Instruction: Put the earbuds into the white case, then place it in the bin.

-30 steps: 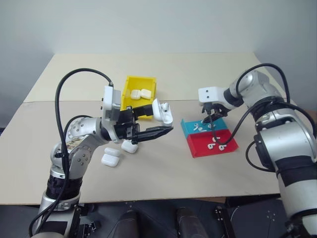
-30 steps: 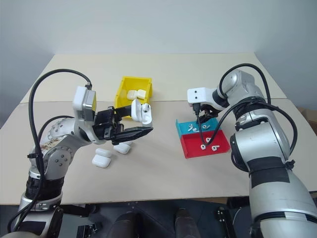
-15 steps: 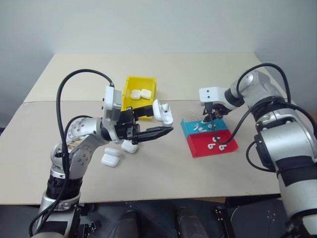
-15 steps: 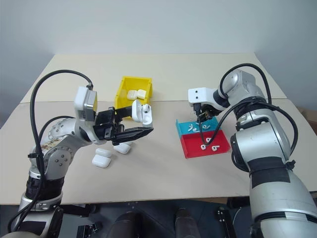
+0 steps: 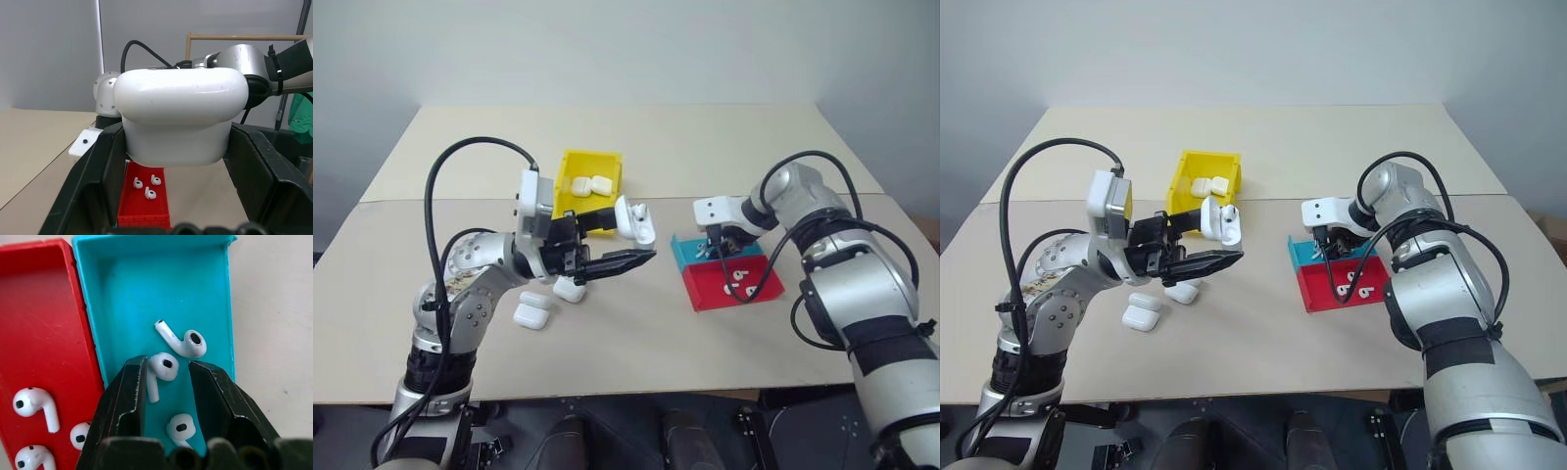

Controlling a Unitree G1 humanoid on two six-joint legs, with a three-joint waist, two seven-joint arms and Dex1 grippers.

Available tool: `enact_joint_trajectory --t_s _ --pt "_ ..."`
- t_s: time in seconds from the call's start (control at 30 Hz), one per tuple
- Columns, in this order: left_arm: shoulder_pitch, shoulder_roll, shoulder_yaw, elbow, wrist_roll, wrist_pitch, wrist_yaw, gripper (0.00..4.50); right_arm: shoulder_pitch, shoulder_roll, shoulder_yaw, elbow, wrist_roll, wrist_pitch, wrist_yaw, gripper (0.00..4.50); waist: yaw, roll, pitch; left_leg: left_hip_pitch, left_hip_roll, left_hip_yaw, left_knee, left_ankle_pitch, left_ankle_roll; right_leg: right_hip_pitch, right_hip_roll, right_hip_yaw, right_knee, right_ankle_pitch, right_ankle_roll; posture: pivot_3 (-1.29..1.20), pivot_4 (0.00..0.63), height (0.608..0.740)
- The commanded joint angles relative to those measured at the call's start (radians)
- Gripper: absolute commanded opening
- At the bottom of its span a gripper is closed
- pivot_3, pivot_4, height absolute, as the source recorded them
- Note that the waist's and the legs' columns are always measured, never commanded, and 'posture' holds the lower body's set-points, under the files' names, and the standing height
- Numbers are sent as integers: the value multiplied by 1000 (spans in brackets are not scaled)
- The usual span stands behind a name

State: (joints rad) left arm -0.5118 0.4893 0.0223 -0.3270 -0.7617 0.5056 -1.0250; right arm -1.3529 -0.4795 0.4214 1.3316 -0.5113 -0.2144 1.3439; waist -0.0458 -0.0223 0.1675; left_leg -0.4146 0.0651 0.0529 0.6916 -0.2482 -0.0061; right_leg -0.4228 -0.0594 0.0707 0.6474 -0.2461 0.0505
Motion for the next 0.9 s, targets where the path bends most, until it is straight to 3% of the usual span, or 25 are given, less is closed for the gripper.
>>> enact_joint_trajectory --t_s 0.03,0.9 --pt "-3 9 23 -43 -26 2 12 2789 -3 -1 9 -13 -8 -3 -7 1819 0 0 0 0 0 0 0 0 0 0 0 0 0 0 0 0 150 740" --pt "18 12 17 -64 -34 -14 33 2789 -14 -16 26 -5 -39 6 -6 1819 2 0 0 0 0 0 0 0 0 0 0 0 0 0 0 0 150 740"
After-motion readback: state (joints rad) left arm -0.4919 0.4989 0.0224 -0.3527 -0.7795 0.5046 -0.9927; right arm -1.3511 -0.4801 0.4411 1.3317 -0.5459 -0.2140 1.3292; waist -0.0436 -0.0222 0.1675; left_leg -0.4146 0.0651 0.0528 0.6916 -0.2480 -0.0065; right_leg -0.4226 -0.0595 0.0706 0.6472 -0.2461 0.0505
